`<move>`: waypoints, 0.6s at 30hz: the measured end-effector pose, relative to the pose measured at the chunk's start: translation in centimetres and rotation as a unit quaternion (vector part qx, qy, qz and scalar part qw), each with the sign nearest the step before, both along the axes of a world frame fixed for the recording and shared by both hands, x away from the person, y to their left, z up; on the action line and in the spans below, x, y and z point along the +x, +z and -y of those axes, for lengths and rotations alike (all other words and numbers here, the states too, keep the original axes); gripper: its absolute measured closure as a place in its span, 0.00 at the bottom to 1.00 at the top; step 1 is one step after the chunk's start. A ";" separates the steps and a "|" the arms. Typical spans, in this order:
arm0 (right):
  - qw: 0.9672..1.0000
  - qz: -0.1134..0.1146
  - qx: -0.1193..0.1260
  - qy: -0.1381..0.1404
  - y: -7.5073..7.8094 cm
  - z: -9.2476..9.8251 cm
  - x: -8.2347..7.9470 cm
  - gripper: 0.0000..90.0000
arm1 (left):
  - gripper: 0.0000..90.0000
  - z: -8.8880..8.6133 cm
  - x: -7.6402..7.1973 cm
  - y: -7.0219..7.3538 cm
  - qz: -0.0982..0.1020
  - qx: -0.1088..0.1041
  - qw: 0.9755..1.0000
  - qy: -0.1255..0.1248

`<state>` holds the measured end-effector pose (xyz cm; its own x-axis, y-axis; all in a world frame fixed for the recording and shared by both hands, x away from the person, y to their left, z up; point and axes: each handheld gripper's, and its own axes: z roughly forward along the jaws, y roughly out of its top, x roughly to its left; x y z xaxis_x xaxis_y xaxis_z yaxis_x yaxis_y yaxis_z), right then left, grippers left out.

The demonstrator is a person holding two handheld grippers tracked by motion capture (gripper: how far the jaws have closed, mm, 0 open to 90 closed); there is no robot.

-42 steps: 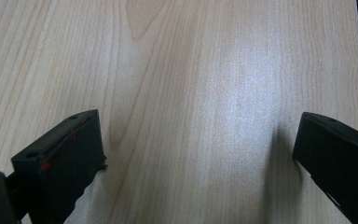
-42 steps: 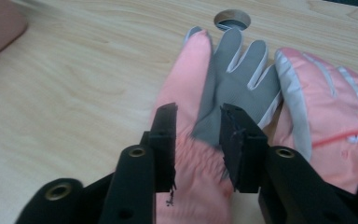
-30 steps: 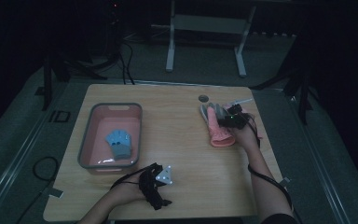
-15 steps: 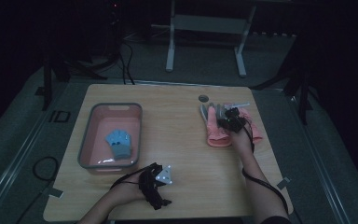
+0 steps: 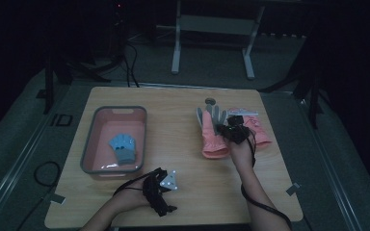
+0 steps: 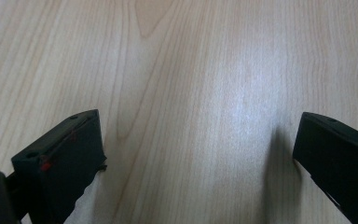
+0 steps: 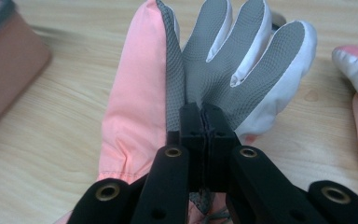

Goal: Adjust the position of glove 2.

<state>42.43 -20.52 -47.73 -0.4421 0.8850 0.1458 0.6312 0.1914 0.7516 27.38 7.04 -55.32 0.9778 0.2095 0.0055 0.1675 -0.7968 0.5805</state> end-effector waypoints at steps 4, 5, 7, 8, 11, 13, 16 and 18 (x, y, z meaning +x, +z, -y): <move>1.000 0.012 0.000 -0.010 1.3 -0.8 -2.4 0.98 | 0.02 0.1 0.0 0.0 0.004 0.005 1.000 -0.001; 1.000 0.009 0.008 -0.013 1.5 -0.9 -2.9 0.98 | 0.02 0.1 0.0 0.1 0.005 0.007 1.000 -0.003; 1.000 0.006 0.013 -0.013 1.6 -1.1 -4.0 0.98 | 0.02 0.1 0.0 0.1 0.007 0.008 1.000 -0.003; 1.000 0.006 0.013 -0.013 1.6 -1.3 -4.5 0.98 | 0.02 0.1 0.0 0.1 0.008 0.008 1.000 -0.004; 1.000 0.003 0.019 -0.013 1.3 -1.5 -5.9 0.98 | 0.02 0.1 0.0 0.1 0.008 0.009 1.000 -0.004; 1.000 -0.003 0.022 -0.011 0.8 -1.7 -6.8 0.98 | 0.02 0.1 0.0 0.1 0.009 0.010 1.000 -0.005; 1.000 -0.010 0.023 -0.009 0.1 -1.9 -7.7 0.98 | 0.02 0.1 0.0 0.1 0.012 0.012 1.000 -0.007; 0.999 -0.015 0.030 -0.011 -0.5 -2.0 -8.2 0.98 | 0.02 0.1 0.0 0.1 0.011 0.011 1.000 -0.007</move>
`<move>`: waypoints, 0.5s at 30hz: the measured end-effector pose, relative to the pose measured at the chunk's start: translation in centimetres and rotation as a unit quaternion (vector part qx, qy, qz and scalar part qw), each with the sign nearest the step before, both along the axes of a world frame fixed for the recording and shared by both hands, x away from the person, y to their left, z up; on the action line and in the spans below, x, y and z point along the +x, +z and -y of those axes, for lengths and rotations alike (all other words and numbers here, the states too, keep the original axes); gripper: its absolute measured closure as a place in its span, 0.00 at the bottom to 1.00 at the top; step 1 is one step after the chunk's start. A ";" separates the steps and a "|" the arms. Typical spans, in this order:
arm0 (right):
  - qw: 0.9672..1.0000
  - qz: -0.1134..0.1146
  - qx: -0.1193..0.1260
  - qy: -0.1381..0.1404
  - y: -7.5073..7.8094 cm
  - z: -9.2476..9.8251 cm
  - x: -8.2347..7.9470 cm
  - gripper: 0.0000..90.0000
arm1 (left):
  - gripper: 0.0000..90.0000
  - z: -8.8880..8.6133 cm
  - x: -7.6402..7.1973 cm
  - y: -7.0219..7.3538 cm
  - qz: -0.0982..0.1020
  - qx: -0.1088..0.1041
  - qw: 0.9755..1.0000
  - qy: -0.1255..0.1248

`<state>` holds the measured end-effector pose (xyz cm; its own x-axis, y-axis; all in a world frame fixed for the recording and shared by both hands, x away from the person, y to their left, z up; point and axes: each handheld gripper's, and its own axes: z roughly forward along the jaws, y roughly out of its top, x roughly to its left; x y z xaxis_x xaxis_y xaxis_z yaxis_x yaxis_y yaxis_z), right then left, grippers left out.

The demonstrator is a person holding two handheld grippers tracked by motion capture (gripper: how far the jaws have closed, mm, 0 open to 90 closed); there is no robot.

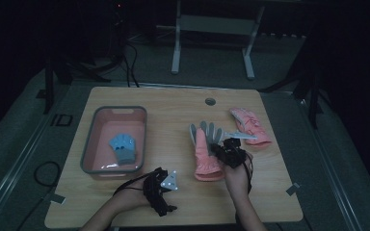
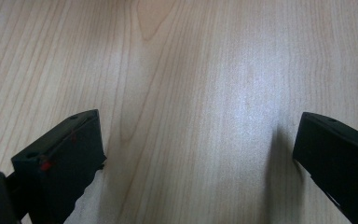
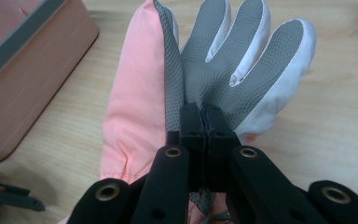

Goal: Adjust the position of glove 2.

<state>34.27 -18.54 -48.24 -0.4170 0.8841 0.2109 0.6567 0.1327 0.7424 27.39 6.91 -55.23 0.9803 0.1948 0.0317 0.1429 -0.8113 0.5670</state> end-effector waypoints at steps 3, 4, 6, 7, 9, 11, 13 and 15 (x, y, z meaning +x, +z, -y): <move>1.000 -0.006 -0.002 0.000 -1.0 -0.2 -0.3 0.98 | 0.02 0.0 -0.1 -0.1 -0.001 0.000 1.000 0.002; 1.000 -0.009 -0.005 0.001 -1.3 -0.3 -0.3 0.98 | 0.02 0.0 -0.1 -0.1 -0.001 0.001 1.000 0.002; 1.000 -0.016 -0.004 0.000 -1.9 -0.4 -0.2 0.98 | 0.02 0.0 -0.1 -0.1 0.000 -0.001 1.000 0.003; 1.000 -0.018 -0.006 0.001 -2.2 -0.5 -0.1 0.98 | 0.02 0.0 -0.1 -0.1 -0.001 0.000 1.000 0.003; 1.000 -0.021 -0.004 -0.001 -2.6 -0.7 0.2 0.98 | 0.02 0.0 -0.1 -0.1 -0.001 -0.001 1.000 0.004; 1.000 -0.024 -0.007 0.000 -3.0 -0.9 0.5 0.98 | 0.02 0.0 -0.1 -0.1 -0.001 -0.001 1.000 0.004; 0.999 -0.024 -0.022 0.003 -3.6 -1.2 0.8 0.98 | 0.02 0.0 0.0 -0.1 -0.002 -0.001 1.000 0.004; 0.999 -0.029 -0.036 0.005 -4.2 -1.4 1.1 0.96 | 0.02 0.0 -0.1 -0.1 -0.002 0.000 1.000 0.003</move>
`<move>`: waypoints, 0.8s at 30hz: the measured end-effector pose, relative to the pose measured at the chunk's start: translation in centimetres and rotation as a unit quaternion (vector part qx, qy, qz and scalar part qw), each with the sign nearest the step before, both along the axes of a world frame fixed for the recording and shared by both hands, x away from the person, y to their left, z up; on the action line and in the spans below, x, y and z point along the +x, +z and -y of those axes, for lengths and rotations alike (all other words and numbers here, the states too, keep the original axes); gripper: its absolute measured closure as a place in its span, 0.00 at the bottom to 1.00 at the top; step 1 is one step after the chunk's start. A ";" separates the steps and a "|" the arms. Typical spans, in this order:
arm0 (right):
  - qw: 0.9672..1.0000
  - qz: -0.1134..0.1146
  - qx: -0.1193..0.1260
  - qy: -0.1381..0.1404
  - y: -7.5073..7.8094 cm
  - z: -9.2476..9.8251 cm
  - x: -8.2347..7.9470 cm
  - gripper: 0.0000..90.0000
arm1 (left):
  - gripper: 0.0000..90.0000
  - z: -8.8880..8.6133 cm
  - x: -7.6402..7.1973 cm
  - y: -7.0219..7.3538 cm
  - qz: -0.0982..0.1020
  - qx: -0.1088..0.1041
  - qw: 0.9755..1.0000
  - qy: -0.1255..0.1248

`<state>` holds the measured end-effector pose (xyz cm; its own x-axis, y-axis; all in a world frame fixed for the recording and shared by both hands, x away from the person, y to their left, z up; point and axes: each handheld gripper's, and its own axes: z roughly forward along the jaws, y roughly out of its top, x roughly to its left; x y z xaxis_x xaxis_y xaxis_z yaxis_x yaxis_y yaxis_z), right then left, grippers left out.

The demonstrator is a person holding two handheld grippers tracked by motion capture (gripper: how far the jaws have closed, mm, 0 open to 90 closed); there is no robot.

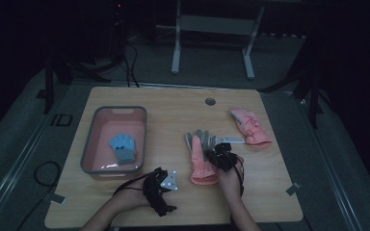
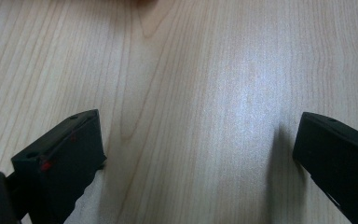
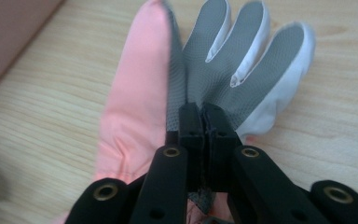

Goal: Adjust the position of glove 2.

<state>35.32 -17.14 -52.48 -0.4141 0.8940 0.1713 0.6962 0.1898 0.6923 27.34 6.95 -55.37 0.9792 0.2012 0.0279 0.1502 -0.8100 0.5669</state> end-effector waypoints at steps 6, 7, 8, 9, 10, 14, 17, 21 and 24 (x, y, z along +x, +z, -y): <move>1.000 0.003 -0.010 0.002 -0.4 -0.1 0.1 0.89 | 0.02 0.0 0.0 0.0 0.000 0.001 1.000 0.000; 1.000 0.003 -0.010 0.004 -0.2 0.0 0.1 0.86 | 0.02 0.0 0.0 0.0 0.002 0.002 1.000 -0.001; 1.000 0.002 -0.011 0.008 0.0 0.1 0.2 0.84 | 0.02 0.0 0.0 0.0 0.001 0.002 1.000 -0.001; 1.000 0.004 -0.011 0.009 0.2 0.2 0.1 0.83 | 0.02 0.0 0.0 0.0 0.001 0.002 1.000 0.000; 1.000 0.009 -0.009 0.011 0.5 0.5 0.1 0.81 | 0.02 0.0 0.0 0.0 0.000 0.002 1.000 0.001; 0.999 0.026 -0.009 0.028 1.7 2.0 0.2 0.74 | 0.02 0.0 0.0 0.0 -0.001 0.002 1.000 0.001; 0.998 0.042 -0.023 0.038 2.5 3.8 0.7 0.71 | 0.02 0.0 0.0 0.0 0.000 0.001 1.000 0.002; 0.997 0.058 -0.036 0.039 3.2 7.0 1.4 0.71 | 0.02 0.0 0.0 0.0 -0.001 0.003 1.000 0.003; 0.997 0.062 -0.041 0.034 3.4 9.6 1.9 0.71 | 0.02 -0.1 0.0 0.0 -0.002 0.004 1.000 0.004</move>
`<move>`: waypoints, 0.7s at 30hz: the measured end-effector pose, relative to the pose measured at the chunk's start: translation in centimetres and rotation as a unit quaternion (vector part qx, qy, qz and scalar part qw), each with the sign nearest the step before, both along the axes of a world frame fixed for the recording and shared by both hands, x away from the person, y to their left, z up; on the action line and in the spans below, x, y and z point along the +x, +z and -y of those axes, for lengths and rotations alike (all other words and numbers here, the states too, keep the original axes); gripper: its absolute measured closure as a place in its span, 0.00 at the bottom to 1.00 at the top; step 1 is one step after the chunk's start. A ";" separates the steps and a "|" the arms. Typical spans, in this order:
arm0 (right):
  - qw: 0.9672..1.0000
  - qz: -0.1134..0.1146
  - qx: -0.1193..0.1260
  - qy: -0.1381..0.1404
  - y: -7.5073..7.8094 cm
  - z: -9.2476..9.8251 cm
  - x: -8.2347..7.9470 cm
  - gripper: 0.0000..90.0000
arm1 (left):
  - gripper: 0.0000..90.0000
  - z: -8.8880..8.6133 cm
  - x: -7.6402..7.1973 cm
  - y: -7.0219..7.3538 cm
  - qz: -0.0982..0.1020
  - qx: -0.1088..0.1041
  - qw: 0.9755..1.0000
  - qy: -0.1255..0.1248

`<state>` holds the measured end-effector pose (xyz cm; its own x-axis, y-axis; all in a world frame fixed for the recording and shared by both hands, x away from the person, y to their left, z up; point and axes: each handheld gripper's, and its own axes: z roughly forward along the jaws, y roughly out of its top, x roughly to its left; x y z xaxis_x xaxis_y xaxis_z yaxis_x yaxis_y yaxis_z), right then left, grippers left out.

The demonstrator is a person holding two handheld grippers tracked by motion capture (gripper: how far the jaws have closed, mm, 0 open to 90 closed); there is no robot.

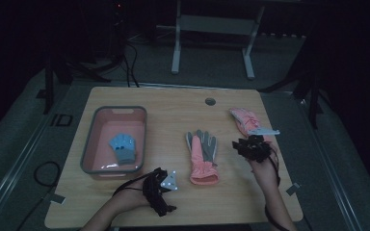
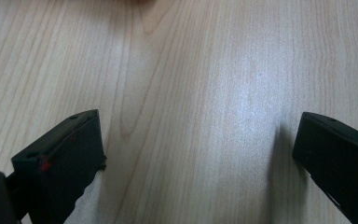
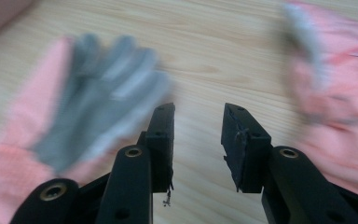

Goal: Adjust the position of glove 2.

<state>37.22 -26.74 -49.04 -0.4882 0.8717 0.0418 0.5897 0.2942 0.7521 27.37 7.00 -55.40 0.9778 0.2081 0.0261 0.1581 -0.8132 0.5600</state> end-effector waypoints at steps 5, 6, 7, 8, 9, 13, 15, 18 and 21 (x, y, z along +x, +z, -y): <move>1.000 0.002 0.007 -0.011 0.3 4.2 1.2 0.72 | 0.02 0.1 0.0 -0.1 -0.004 -0.006 1.000 0.000; 1.000 0.003 0.016 -0.011 0.4 4.7 1.3 0.72 | 0.02 0.1 0.0 -0.1 -0.004 -0.007 1.000 0.000; 1.000 0.004 0.024 -0.016 0.5 5.2 1.5 0.72 | 0.02 0.1 0.0 -0.1 -0.004 -0.007 1.000 0.000; 1.000 0.004 0.024 -0.020 0.5 5.7 1.7 0.71 | 0.02 0.1 0.0 -0.1 -0.004 -0.007 1.000 0.000; 0.999 0.004 0.024 -0.022 0.6 6.2 2.1 0.71 | 0.02 0.1 0.0 -0.1 -0.004 -0.008 1.000 0.000; 0.999 0.011 0.019 -0.023 0.9 7.0 3.7 0.66 | 0.02 0.1 0.0 -0.1 -0.004 -0.006 1.000 0.001; 1.000 0.014 0.014 -0.021 0.9 7.2 4.6 0.66 | 0.02 0.1 0.0 -0.1 -0.004 -0.005 1.000 0.001; 1.000 0.008 0.008 -0.024 0.8 7.5 6.2 0.64 | 0.02 0.1 0.0 -0.1 -0.003 -0.005 1.000 0.001; 1.000 0.000 0.003 -0.024 0.6 7.5 7.6 0.64 | 0.02 0.0 0.0 -0.1 -0.004 -0.008 1.000 0.000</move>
